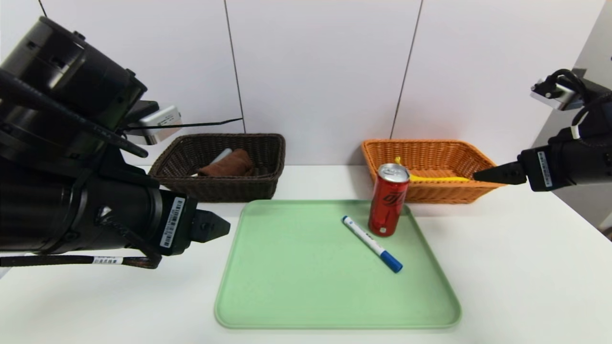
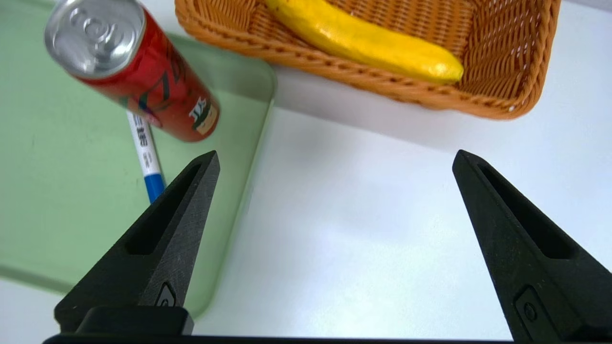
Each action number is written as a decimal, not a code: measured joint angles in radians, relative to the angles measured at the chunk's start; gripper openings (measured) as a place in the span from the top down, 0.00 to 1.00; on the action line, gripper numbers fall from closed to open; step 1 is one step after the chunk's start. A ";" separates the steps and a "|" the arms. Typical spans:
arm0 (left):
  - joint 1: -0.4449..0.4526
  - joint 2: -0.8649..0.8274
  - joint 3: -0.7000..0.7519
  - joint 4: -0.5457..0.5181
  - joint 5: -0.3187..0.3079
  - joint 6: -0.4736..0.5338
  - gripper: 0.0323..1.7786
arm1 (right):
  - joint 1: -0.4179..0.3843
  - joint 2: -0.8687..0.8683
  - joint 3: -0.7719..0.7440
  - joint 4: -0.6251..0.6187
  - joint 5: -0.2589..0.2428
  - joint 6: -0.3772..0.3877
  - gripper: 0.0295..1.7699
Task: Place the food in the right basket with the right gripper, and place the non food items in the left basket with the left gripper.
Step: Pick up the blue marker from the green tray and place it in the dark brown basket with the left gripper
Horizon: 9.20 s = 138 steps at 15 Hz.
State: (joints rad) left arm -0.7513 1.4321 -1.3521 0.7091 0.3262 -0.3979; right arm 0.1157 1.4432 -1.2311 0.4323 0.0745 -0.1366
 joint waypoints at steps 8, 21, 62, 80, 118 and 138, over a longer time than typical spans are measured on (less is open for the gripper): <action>-0.101 0.171 -0.075 -0.105 0.003 -0.030 0.05 | 0.035 -0.087 0.096 -0.006 0.001 0.000 0.04; -0.217 0.523 -0.471 0.038 0.008 -0.252 0.05 | 0.092 -0.116 0.169 -0.008 -0.004 0.009 0.04; -0.270 0.920 -0.624 -0.196 0.145 -0.160 0.05 | 0.085 -0.213 0.387 -0.092 -0.008 0.013 0.04; -0.245 0.942 -0.623 -0.188 0.148 -0.163 0.92 | 0.083 -0.225 0.389 -0.092 -0.008 0.013 0.04; 0.379 0.697 -0.619 -0.257 -0.126 0.950 0.92 | 0.067 -0.264 0.393 -0.093 -0.006 0.016 0.04; 0.302 0.543 -0.521 -0.249 -0.115 0.413 0.18 | 0.059 -0.294 0.435 -0.200 0.006 -0.003 0.04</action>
State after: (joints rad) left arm -0.4494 1.9753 -1.8728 0.4602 0.2115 0.0149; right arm 0.1751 1.1487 -0.7962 0.2323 0.0802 -0.1398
